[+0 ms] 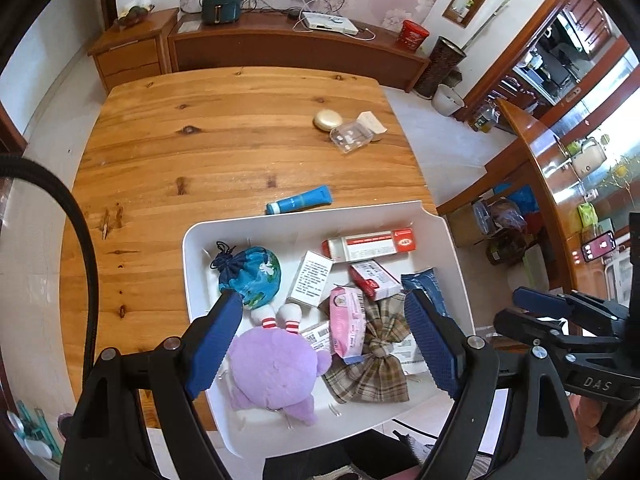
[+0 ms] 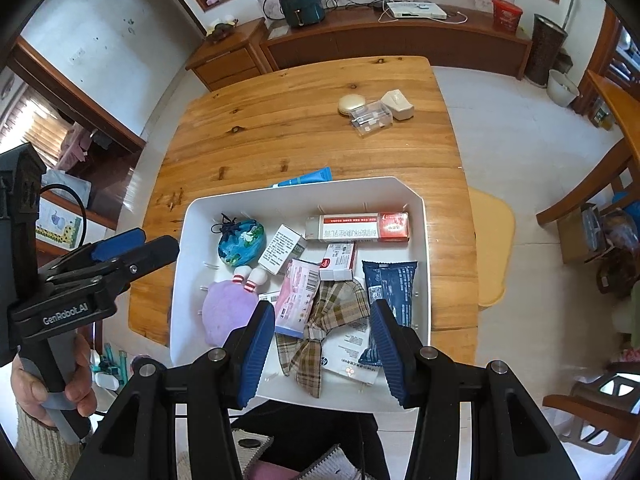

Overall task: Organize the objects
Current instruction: 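Open both tools to drop the pouch and red-white box into the tray, then move the left tool toward the blue tube while the right moves toward the clear box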

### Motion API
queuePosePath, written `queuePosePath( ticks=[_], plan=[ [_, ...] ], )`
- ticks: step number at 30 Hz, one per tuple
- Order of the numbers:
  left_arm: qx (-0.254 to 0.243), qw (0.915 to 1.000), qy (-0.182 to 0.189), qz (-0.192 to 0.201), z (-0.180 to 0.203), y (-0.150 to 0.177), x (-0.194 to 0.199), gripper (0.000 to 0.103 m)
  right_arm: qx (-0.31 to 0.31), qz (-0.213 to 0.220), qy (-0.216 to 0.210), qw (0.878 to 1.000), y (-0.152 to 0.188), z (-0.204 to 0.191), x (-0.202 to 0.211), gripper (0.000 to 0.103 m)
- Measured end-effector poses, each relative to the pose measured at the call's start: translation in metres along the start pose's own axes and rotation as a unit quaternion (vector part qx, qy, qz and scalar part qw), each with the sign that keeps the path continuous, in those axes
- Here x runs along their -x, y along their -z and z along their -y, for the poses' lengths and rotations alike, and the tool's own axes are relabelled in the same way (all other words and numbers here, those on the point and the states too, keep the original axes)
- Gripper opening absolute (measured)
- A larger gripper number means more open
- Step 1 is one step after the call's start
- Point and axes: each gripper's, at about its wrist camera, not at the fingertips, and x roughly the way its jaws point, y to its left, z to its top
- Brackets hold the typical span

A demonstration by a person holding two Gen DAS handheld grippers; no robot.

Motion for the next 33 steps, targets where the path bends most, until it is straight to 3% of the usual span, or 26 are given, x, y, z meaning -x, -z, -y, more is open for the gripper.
queuePosePath(
  ticks=[10,20,28,33],
  plan=[
    [-0.059,0.9981,0.0,0.017,0.028,-0.018,0.025,0.086,-0.006,0.033,-0.006,0.999,-0.001,0.006,0.025,0.051],
    [-0.132,0.9911,0.008,0.015,0.034,-0.066,0.028,0.086,-0.047,0.048,-0.005,0.998,-0.024,0.01,0.03,0.051],
    [-0.201,0.9783,0.043,-0.021,0.023,-0.104,0.003,0.086,-0.099,0.06,0.008,0.993,-0.062,-0.008,0.031,0.051],
    [-0.247,0.9652,0.072,-0.049,0.007,-0.131,-0.018,0.086,-0.137,0.079,0.021,0.987,-0.091,-0.017,0.025,0.051]
  ],
)
